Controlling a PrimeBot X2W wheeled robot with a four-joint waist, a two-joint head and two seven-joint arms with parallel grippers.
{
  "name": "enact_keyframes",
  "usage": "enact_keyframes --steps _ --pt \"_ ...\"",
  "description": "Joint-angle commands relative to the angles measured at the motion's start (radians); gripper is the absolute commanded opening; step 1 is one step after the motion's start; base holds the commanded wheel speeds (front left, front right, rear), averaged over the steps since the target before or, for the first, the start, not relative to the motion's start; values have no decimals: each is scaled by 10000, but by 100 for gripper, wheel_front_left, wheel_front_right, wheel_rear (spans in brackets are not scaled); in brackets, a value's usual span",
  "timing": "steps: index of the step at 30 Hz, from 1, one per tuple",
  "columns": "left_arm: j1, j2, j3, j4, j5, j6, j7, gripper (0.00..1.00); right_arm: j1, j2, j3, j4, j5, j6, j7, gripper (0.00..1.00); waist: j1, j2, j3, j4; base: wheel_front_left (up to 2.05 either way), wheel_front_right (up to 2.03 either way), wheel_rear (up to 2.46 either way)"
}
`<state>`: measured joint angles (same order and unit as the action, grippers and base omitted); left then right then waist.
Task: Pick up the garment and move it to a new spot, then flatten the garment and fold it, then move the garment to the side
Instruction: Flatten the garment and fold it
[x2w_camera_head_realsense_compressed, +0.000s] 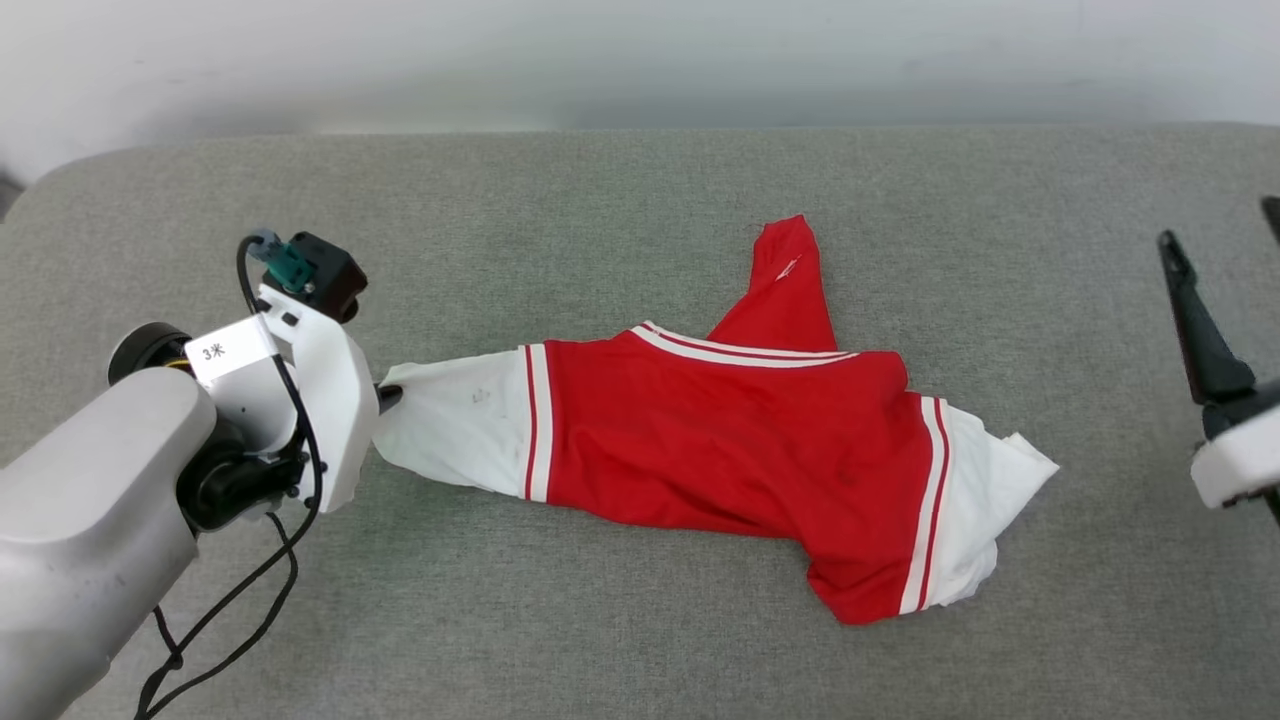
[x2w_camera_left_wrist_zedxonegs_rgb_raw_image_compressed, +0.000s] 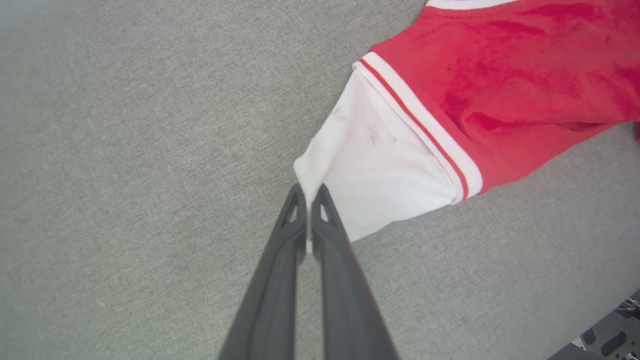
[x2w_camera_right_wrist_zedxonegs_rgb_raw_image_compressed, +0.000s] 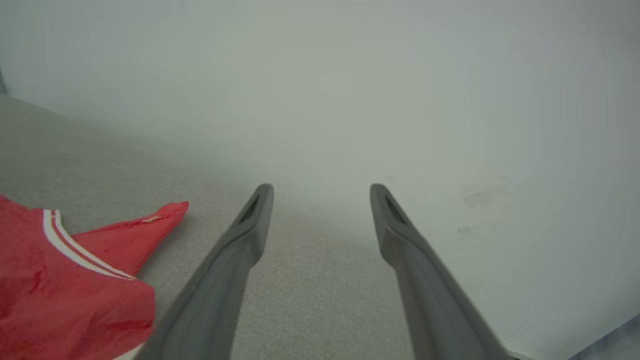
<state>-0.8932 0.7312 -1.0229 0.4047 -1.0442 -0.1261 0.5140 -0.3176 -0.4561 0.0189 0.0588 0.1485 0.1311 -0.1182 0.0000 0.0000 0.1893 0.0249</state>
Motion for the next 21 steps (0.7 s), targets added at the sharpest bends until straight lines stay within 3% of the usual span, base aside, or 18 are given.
enact_keyframes --steps 1,7,11,16,21 --pt "99 -3 17 -50 38 37 -71 0 -374 -366 342 3 359 -7 462 100 0 0 -17 24 0 0 0" --pt "81 19 15 -344 128 172 -185 0 -1189 -2589 2751 -192 3264 -7 4442 100 0 0 71 103 0 0 0" --pt "-59 -44 40 -523 203 218 -239 0 -1570 -3535 3739 -414 5000 -7 6917 100 0 0 268 226 0 0 0" --pt "-251 -96 96 -689 305 277 -328 0 -1994 -3906 4444 -389 6179 -7 8939 100 0 0 654 397 0 0 0" --pt "-505 -196 138 -813 400 283 -418 0 -2486 -3730 5036 52 6354 -5 9918 100 0 0 1133 614 0 0 0"
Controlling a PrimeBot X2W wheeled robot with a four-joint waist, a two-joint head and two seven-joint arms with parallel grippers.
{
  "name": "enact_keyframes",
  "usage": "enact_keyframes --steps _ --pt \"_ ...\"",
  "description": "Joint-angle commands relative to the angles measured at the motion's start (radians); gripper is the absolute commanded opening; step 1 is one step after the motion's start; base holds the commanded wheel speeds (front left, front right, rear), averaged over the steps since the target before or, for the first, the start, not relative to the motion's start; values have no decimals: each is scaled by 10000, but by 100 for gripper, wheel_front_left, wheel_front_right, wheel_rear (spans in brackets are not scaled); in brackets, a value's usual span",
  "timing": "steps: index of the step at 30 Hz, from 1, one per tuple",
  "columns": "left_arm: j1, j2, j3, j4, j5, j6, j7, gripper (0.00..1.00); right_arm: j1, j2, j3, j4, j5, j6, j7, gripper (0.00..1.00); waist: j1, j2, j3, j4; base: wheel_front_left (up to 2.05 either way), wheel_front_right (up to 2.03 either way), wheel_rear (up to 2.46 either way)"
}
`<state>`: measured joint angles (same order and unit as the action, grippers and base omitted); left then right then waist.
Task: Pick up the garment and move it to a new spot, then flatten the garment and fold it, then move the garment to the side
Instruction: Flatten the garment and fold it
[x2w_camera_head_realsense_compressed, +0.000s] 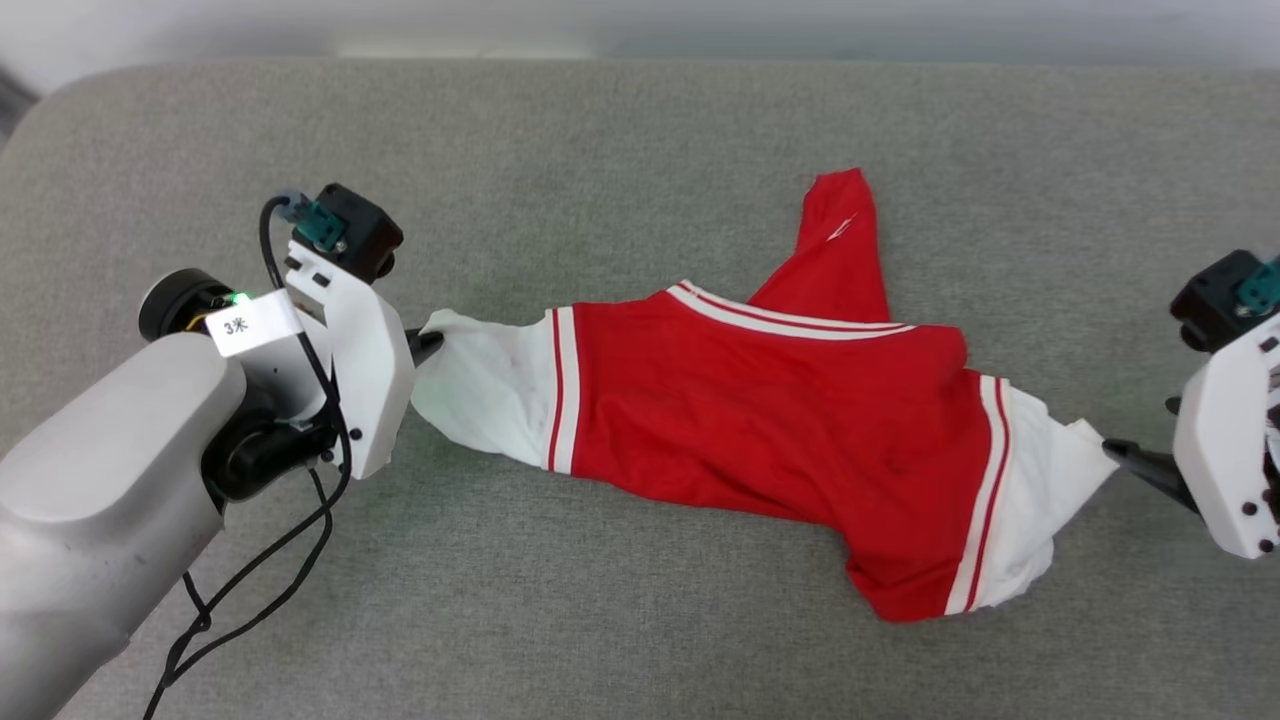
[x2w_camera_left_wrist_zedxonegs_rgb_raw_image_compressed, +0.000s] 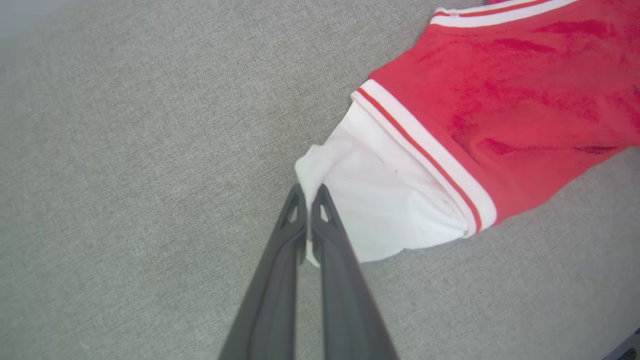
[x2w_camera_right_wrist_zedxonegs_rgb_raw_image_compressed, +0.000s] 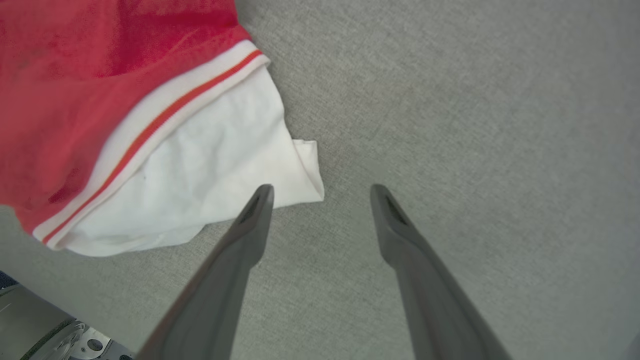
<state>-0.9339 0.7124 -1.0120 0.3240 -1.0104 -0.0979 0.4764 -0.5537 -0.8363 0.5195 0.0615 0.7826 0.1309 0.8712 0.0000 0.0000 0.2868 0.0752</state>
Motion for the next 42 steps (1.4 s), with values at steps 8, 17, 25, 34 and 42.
enact_keyframes --steps 8,17,25,34,42 --pt "-391 -185 9 -51 196 -35 -141 0 -486 512 1626 1100 82 1 667 100 0 0 721 394 0 0 0" --pt "-373 -170 -10 120 179 -73 -310 0 -716 830 2772 1825 749 12 -548 0 0 0 509 327 0 0 0" --pt "-358 41 240 -117 379 -57 -1139 0 -1465 34 2018 1634 1298 -3 -2659 0 0 0 -569 136 0 0 0" --pt "-881 262 783 -1128 753 103 -2172 0 -1893 -799 1546 639 1070 -5 -4181 0 0 0 -1294 79 0 0 0" --pt "-2015 277 1382 -1813 1136 219 -2642 0 -2884 -916 642 -152 588 -5 -5047 0 0 0 -1455 31 0 0 0"
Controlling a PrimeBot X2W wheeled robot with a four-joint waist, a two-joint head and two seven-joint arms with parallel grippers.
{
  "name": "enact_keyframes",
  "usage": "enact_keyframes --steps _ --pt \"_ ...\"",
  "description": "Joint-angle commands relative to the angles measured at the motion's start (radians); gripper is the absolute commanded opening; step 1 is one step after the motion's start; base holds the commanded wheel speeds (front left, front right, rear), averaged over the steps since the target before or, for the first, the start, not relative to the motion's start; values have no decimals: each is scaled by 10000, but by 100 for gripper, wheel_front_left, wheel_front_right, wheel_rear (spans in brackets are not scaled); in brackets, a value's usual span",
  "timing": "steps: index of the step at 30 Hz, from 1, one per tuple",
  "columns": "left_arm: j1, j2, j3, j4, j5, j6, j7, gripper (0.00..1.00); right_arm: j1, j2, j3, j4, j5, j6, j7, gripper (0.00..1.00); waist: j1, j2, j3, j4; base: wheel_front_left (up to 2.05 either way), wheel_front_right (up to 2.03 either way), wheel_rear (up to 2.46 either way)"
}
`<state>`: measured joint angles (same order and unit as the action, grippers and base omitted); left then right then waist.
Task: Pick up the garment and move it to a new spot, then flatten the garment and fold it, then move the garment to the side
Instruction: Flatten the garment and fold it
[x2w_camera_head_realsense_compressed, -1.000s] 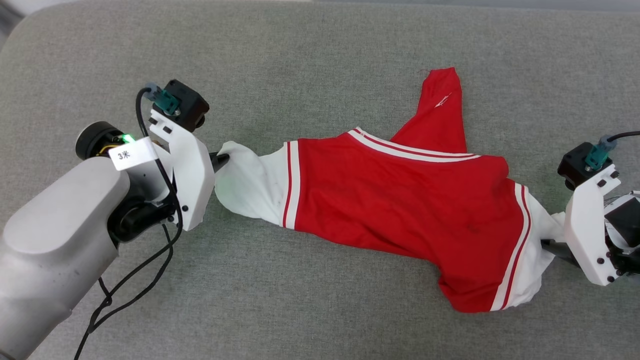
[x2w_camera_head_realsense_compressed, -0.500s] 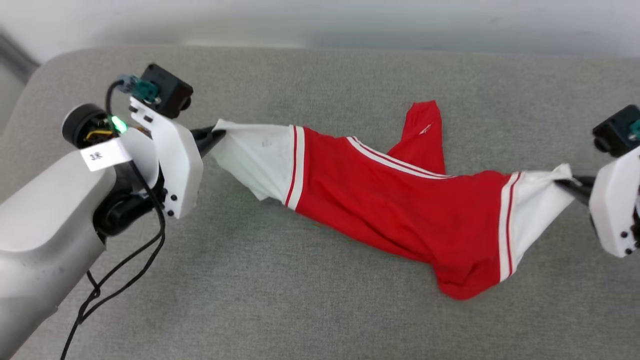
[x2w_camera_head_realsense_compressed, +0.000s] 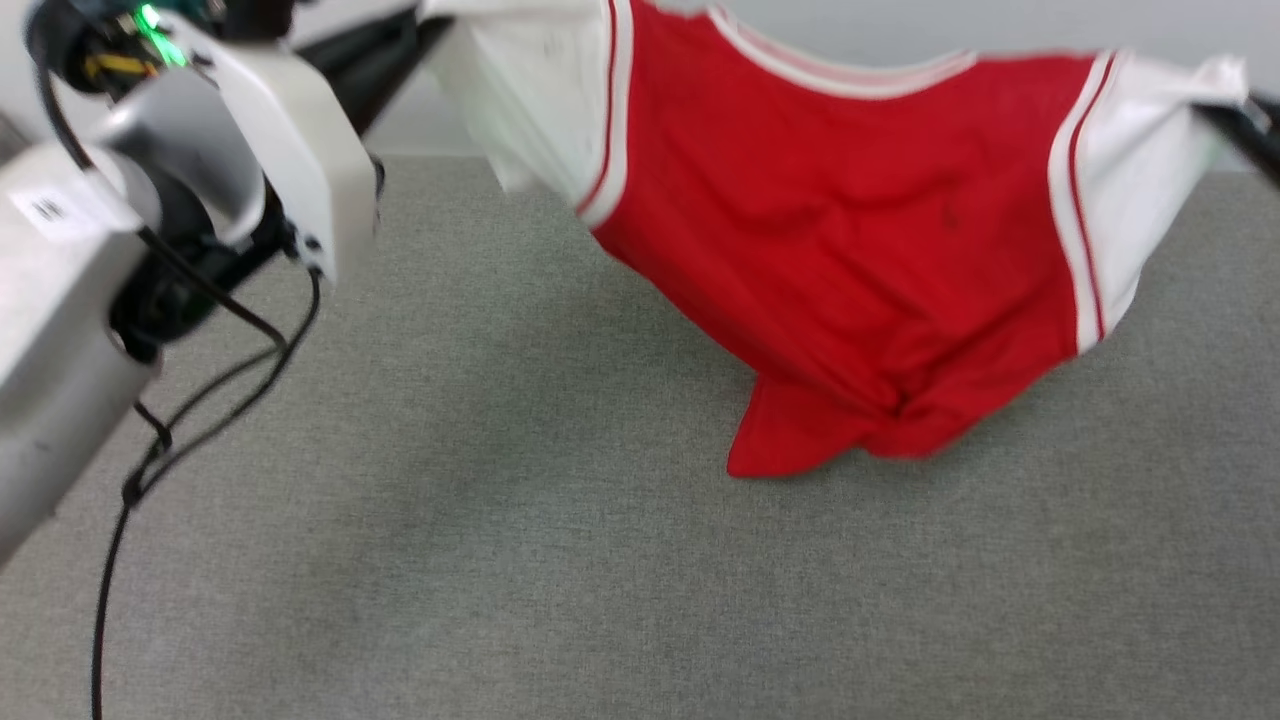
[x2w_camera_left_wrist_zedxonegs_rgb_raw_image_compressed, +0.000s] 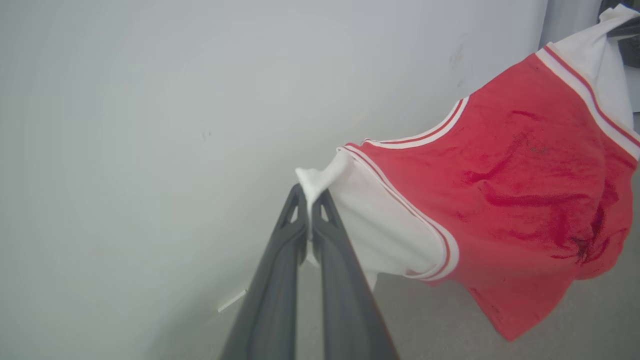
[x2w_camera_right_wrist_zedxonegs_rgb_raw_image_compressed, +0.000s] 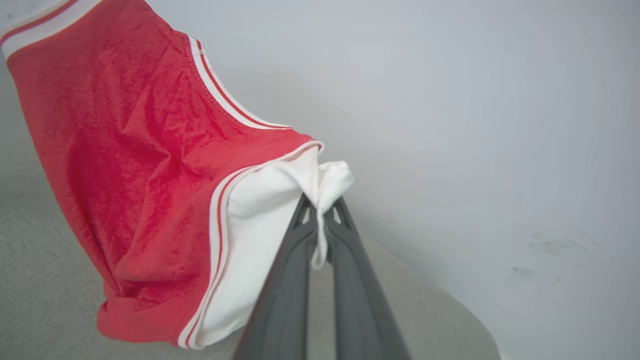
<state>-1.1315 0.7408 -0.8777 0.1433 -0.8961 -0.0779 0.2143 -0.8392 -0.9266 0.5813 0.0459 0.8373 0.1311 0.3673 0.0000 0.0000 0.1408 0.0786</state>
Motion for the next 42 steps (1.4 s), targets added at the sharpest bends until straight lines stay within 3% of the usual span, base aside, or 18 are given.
enact_keyframes --steps 1,7,15,20,27,34,42 --pt "-273 -67 131 -46 74 77 -95 0 -253 38 -130 -47 -54 -7 -122 0 0 0 49 -3 0 0 0" --pt "-1741 -529 519 261 679 245 -447 0 -1903 610 -741 351 -954 -8 -158 0 0 0 693 -11 0 0 0" --pt "-4235 -1153 993 1882 1356 38 -868 0 -5003 1906 -482 1848 -2602 -8 -6 0 0 0 2060 -109 0 0 0" --pt "-5735 -1444 1376 3067 1636 -77 -1481 0 -7044 2558 -161 3029 -3659 -7 -474 0 0 0 2786 -104 0 0 0" --pt "-7012 -1833 1775 4277 1611 -185 -2355 0 -9099 3136 182 4597 -4282 -8 -1362 0 0 0 3228 1 0 0 0" --pt "-7398 -2030 1792 5300 1471 -359 -2846 0 -10060 3629 726 6033 -4485 -7 -2111 0 0 0 3631 -14 0 0 0" --pt "-5948 -2273 1492 6195 884 -494 -3603 0 -8941 4057 1697 7233 -3911 -7 -3045 0 0 0 3785 -166 0 0 0"
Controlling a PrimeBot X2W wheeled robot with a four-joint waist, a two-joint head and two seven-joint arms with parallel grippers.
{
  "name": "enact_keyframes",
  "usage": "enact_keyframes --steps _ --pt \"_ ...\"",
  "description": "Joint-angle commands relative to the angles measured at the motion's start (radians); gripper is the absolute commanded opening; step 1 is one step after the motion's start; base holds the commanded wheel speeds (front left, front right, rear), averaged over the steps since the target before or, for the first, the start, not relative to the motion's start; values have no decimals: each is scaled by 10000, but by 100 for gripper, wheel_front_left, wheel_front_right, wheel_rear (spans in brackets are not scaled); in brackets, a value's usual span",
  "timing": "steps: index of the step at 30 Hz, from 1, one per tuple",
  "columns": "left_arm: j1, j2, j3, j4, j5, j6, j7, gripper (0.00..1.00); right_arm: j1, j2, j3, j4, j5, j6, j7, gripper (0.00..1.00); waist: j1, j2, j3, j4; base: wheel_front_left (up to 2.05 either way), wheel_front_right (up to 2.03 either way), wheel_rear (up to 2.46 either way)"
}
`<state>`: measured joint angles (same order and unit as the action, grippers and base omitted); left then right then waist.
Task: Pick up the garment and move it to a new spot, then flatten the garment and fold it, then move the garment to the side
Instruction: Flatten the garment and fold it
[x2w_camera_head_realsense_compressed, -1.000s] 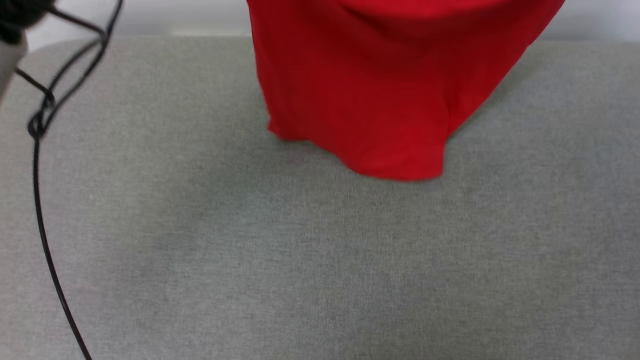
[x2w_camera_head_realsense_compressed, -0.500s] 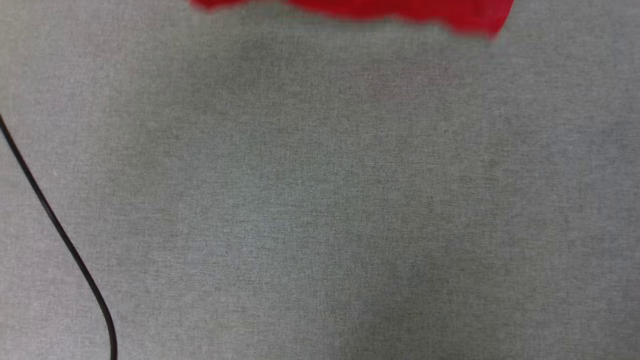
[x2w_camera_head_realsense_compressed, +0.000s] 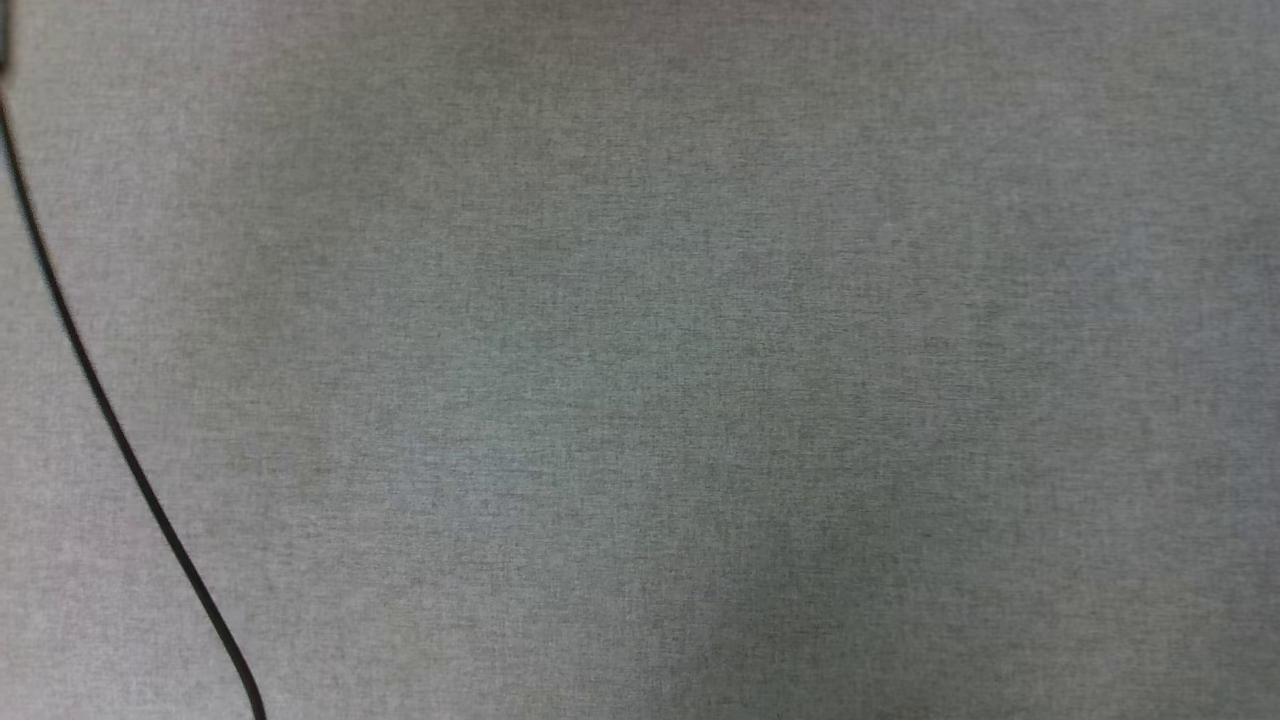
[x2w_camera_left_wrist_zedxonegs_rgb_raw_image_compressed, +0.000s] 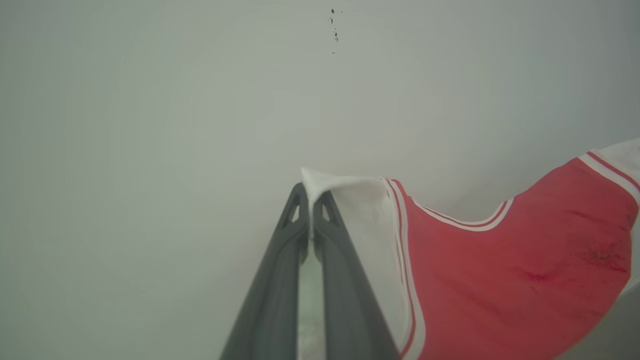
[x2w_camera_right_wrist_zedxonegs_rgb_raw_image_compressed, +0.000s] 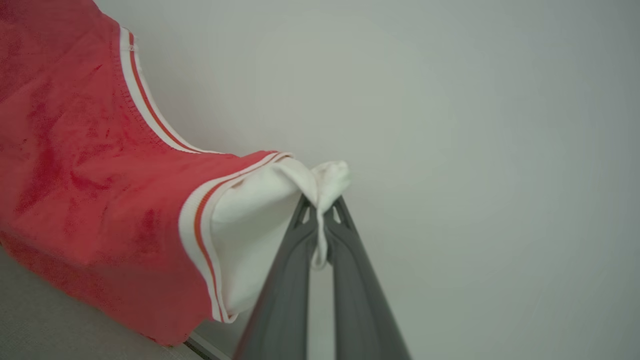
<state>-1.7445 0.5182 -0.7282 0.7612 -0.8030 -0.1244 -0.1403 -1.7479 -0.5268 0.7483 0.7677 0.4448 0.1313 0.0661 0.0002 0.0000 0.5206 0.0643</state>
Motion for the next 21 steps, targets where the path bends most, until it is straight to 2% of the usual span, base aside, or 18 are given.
enact_keyframes --steps 1,6,11,20,21 --pt "519 -71 -18 51 -166 -34 -203 0 424 128 184 127 83 -9 -160 0 -2 0 -52 -63 0 0 0" --pt "2459 28 -315 -59 -568 -42 -760 0 1837 294 926 379 606 -10 -837 0 -2 0 -386 -145 0 0 0" --pt "4793 178 -556 -670 -722 -44 -1121 0 3518 74 1331 325 1451 -9 -1445 0 -2 0 -1058 -117 0 0 0" --pt "9610 706 -514 -2645 -1119 798 -1264 0 7035 -654 2091 -758 2593 -9 -1817 0 -2 0 -2547 -156 0 0 0" --pt "9610 706 -514 -2645 -1119 798 -1264 0 7035 -654 2091 -758 2593 -9 -1817 0 -2 0 -2547 -156 0 0 0"
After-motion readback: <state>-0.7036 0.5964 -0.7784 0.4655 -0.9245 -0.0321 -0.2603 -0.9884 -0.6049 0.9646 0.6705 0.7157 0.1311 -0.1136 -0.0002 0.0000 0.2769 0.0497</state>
